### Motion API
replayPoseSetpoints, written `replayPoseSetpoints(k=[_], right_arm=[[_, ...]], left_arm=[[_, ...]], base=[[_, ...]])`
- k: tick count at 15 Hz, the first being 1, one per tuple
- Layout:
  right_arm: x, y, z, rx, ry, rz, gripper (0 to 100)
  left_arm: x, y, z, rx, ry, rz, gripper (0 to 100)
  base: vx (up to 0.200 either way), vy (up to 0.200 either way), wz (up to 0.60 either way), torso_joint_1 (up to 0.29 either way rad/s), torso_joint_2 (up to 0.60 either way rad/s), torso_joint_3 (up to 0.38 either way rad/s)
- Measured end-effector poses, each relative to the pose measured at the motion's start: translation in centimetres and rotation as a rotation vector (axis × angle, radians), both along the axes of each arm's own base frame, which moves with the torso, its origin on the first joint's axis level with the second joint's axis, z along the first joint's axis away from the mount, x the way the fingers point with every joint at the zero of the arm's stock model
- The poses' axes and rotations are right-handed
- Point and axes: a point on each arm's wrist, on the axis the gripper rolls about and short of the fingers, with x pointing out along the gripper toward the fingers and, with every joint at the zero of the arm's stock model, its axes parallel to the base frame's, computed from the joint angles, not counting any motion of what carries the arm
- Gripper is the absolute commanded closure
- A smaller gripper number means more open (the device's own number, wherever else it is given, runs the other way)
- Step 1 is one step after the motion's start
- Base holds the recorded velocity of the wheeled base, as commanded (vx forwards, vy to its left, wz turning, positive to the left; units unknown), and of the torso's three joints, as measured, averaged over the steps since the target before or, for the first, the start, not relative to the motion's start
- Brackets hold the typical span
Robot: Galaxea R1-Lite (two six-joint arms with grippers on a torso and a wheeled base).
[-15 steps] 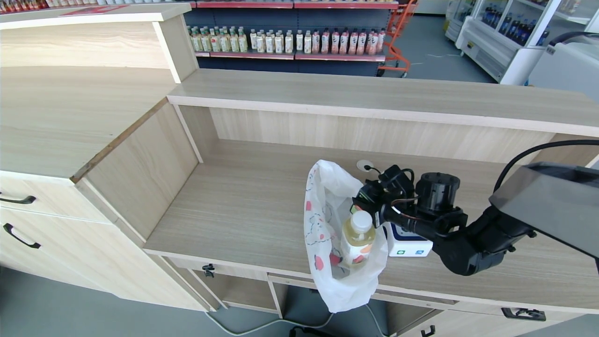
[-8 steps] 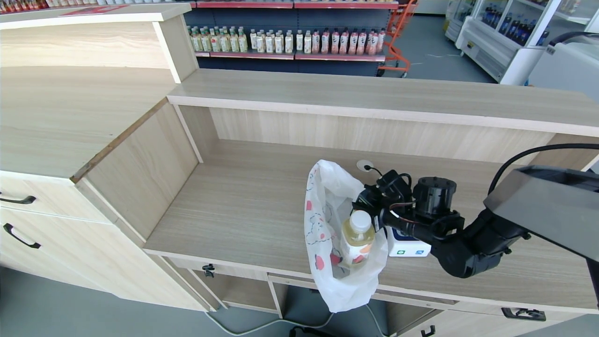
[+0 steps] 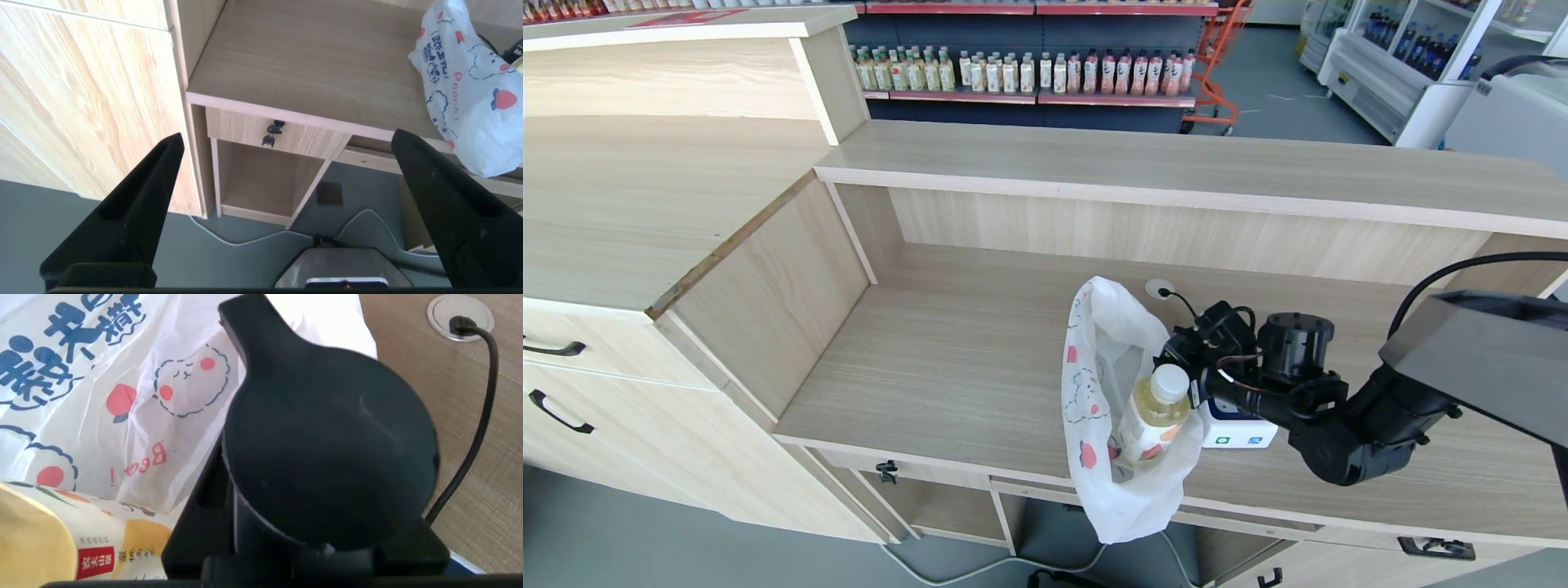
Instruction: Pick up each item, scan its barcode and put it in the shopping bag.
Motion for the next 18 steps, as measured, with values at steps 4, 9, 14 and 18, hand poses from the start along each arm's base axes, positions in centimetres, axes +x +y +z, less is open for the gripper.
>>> replayPoseSetpoints(k=[4, 9, 14, 18], right_arm=[[0.0, -0.1, 0.2, 0.006, -0.002, -0.002, 0], [-0.1, -0.2, 1.7, 0.016, -0.025, -0.004, 0], [-2.1, -3.4, 6.6, 0.025, -0.095, -0.071, 0], [-6.5, -8.7, 9.2, 0.014, -0.115, -0.209, 0]], left_arm=[[0.0, 0.0, 0.0, 0.000, 0.000, 0.000, 0], [0.0, 0.0, 0.0, 0.000, 0.000, 0.000, 0], [0.0, 0.0, 0.0, 0.000, 0.000, 0.000, 0], [0.0, 0.0, 0.0, 0.000, 0.000, 0.000, 0]], base=[[0.000, 0.000, 0.00, 0.000, 0.00, 0.000], [0.000, 0.000, 0.00, 0.000, 0.00, 0.000], [0.000, 0.000, 0.00, 0.000, 0.00, 0.000], [0.000, 0.000, 0.00, 0.000, 0.00, 0.000]])
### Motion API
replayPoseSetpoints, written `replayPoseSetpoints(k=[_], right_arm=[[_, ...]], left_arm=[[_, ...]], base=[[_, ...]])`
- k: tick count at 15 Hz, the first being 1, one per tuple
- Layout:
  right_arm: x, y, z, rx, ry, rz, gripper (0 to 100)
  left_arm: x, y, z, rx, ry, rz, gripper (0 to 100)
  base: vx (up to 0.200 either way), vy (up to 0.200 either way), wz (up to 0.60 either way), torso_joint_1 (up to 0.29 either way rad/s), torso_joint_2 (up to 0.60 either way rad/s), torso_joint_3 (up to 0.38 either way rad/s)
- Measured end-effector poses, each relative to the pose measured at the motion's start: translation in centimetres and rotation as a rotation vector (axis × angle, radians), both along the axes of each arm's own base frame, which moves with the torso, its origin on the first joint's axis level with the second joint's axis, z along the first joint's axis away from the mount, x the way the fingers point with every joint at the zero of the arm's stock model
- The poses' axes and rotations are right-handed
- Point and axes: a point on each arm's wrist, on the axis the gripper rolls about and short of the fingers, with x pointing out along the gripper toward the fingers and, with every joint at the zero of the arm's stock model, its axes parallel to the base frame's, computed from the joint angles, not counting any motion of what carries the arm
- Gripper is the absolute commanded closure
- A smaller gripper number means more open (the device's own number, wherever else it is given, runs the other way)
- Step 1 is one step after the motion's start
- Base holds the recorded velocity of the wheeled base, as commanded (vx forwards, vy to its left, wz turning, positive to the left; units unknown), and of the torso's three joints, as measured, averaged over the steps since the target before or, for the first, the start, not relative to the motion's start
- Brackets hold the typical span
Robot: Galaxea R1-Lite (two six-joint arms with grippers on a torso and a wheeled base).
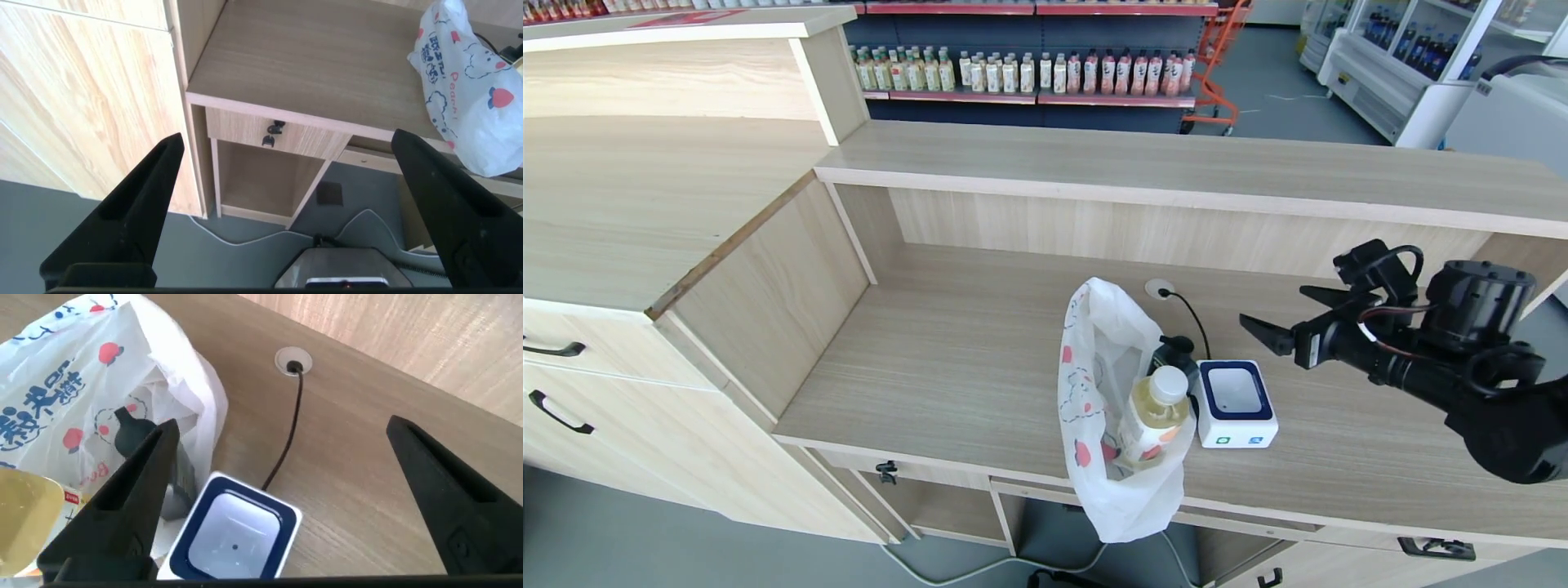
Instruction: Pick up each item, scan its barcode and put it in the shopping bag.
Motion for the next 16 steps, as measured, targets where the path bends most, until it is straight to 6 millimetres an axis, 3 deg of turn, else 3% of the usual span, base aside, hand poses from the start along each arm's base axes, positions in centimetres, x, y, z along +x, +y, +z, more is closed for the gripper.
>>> replayPoseSetpoints(k=[3, 5, 8, 10, 14, 16], right_arm=[[-4.3, -2.4, 1.1, -0.008, 0.031, -0.081, 0], [-7.1, -3.4, 2.4, -0.021, 0.039, -0.136, 0], [-10.4, -3.9, 4.7, -0.038, -0.004, -0.217, 0], [-12.5, -4.0, 5.7, -0.026, -0.008, -0.257, 0], [-17.8, -3.9, 5.4, 0.051, 0.133, -0.395, 0], [-20.4, -3.7, 4.7, 0.098, 0.120, -0.437, 0]], left_arm=[[0.0, 0.0, 0.0, 0.000, 0.000, 0.000, 0], [0.0, 0.0, 0.0, 0.000, 0.000, 0.000, 0], [0.0, 0.0, 0.0, 0.000, 0.000, 0.000, 0], [0.0, 0.0, 0.0, 0.000, 0.000, 0.000, 0], [0.0, 0.0, 0.0, 0.000, 0.000, 0.001, 0], [0.0, 0.0, 0.0, 0.000, 0.000, 0.000, 0]], base=[[0.000, 0.000, 0.00, 0.000, 0.00, 0.000], [0.000, 0.000, -0.60, 0.002, 0.00, 0.000], [0.000, 0.000, -0.60, 0.001, 0.00, 0.006], [0.000, 0.000, 0.00, 0.045, -0.06, -0.038], [0.000, 0.000, 0.00, 0.054, -0.10, -0.040], [0.000, 0.000, 0.00, 0.000, 0.00, 0.000]])
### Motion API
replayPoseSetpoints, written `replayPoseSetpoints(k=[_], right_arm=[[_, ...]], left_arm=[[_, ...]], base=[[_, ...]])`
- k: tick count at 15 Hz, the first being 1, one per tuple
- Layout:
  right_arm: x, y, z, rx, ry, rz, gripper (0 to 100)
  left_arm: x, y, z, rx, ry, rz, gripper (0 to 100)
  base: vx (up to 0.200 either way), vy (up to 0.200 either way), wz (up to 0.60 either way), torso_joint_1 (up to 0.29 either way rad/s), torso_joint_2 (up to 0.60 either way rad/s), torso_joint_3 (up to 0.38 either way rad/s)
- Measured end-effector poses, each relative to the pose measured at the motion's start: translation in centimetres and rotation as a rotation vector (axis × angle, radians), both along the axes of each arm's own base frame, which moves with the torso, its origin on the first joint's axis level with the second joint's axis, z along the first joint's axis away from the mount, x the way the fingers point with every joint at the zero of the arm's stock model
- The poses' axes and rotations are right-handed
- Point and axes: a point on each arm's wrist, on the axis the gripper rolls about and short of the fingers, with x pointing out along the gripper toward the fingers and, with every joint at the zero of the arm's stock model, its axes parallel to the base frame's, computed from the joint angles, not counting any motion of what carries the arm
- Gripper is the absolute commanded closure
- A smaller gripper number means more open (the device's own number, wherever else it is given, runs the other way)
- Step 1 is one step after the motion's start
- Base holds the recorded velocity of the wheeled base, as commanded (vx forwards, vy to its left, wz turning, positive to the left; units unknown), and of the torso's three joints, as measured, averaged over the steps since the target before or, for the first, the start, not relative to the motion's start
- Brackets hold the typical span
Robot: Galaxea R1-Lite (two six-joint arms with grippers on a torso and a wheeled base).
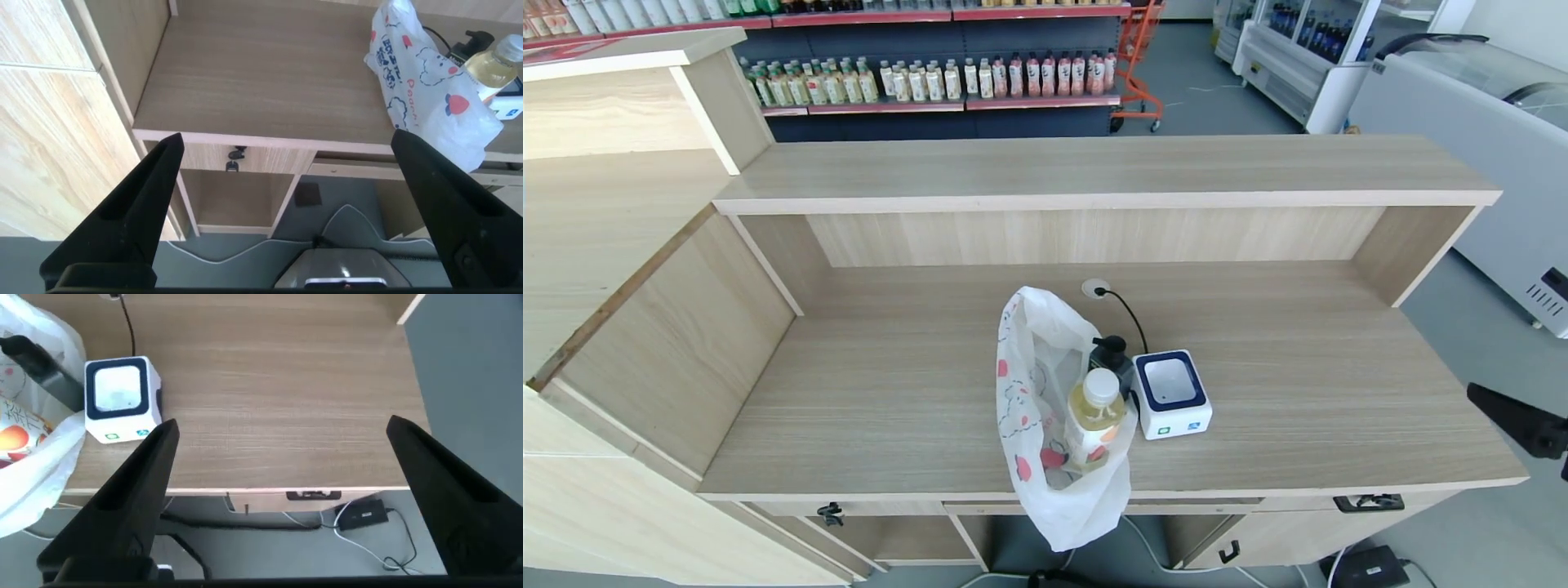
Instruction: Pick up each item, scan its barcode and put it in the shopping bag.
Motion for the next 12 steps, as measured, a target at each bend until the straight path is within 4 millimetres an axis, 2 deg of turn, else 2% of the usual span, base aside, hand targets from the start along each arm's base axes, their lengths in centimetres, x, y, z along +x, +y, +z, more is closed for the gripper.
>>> replayPoseSetpoints(k=[3, 8, 11, 12], right_arm=[[-4.4, 0.5, -2.6, 0.011, -0.040, -0.047, 0], [-11.0, 1.0, -8.6, 0.027, -0.075, -0.010, 0], [-12.9, 1.1, -11.2, 0.094, -0.083, -0.010, 0], [-13.2, 1.1, -11.5, 0.092, -0.111, -0.007, 0]], left_arm=[[0.0, 0.0, 0.0, 0.000, 0.000, 0.000, 0], [0.0, 0.0, 0.0, 0.000, 0.000, 0.000, 0], [0.0, 0.0, 0.0, 0.000, 0.000, 0.000, 0], [0.0, 0.0, 0.0, 0.000, 0.000, 0.000, 0]], base=[[0.000, 0.000, 0.00, 0.000, 0.00, 0.000], [0.000, 0.000, 0.00, 0.000, 0.00, 0.000], [0.000, 0.000, 0.00, 0.000, 0.00, 0.000], [0.000, 0.000, 0.00, 0.000, 0.00, 0.000]])
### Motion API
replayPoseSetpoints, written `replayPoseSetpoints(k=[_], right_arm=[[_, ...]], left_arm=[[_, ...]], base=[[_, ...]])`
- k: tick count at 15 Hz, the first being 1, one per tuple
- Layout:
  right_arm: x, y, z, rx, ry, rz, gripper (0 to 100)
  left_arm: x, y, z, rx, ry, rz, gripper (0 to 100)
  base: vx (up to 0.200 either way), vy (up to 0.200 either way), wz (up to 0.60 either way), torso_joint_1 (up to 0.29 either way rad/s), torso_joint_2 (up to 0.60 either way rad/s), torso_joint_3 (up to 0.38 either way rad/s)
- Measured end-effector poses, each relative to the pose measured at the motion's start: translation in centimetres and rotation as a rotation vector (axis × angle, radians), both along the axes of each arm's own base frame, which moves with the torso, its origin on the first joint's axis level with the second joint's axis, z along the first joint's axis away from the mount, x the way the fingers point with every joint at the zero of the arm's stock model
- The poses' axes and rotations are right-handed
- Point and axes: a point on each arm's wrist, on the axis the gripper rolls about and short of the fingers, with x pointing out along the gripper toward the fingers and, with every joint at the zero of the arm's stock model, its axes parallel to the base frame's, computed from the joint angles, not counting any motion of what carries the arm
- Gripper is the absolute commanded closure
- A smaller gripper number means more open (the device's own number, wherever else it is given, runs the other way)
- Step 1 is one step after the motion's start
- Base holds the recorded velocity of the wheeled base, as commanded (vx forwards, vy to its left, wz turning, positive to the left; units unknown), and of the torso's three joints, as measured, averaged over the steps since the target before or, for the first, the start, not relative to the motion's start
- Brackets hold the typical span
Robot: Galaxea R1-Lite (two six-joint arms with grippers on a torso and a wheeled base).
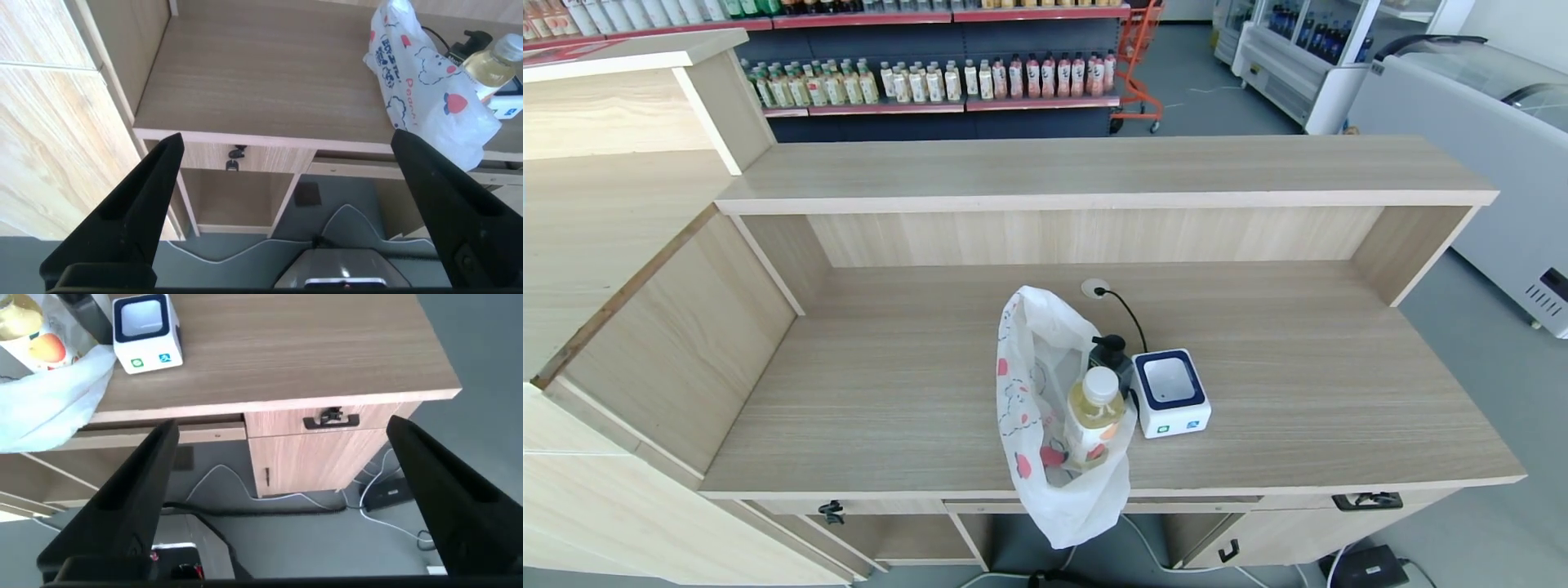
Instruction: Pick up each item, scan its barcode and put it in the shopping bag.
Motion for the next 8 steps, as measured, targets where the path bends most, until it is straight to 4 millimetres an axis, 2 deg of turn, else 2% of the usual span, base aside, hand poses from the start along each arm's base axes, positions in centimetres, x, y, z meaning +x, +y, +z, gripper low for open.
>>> replayPoseSetpoints(k=[8], right_arm=[[-0.64, -0.01, -0.35, 0.015, -0.076, 0.002, 0]], left_arm=[[0.00, 0.00, 0.00, 0.000, 0.000, 0.000, 0]], base=[[0.000, 0.000, 0.00, 0.000, 0.00, 0.000]])
